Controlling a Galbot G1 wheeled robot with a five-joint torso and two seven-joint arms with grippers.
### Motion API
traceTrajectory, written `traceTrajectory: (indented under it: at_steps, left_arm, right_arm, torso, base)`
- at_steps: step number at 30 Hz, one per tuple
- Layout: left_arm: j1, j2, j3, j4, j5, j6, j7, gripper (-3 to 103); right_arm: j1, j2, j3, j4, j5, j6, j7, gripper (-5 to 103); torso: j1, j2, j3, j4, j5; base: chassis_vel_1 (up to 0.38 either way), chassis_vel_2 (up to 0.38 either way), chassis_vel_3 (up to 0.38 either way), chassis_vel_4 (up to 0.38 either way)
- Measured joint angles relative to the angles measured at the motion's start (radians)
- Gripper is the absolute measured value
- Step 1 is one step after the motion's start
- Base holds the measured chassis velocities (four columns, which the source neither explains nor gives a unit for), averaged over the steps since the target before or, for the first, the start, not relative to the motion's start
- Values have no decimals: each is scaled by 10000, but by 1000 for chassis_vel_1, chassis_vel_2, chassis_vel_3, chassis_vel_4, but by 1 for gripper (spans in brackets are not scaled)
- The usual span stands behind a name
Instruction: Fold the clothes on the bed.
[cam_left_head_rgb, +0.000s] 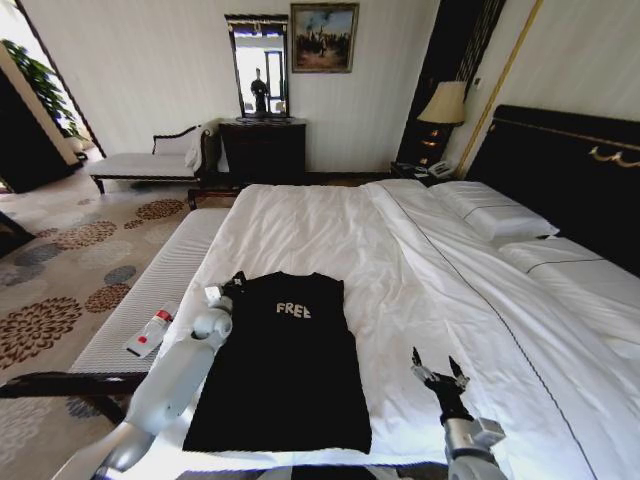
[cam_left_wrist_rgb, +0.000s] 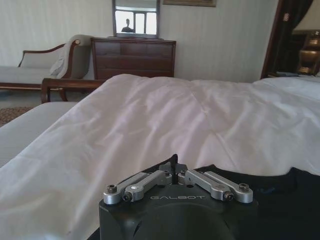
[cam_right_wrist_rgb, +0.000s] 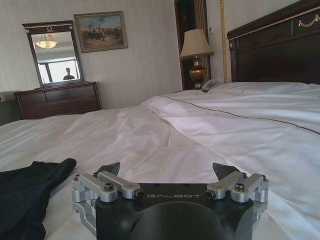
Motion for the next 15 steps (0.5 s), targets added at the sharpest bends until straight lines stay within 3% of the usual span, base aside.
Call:
traceTrajectory:
  at_steps: [15]
  left_arm:
    - [-627, -276, 2212, 743, 1009, 174, -240, 0]
  right_arm:
    - [-74, -64, 378, 40, 403, 16, -46, 100]
  torso:
    - [0, 1, -1, 1, 1]
  base:
    - [0, 0, 0, 0]
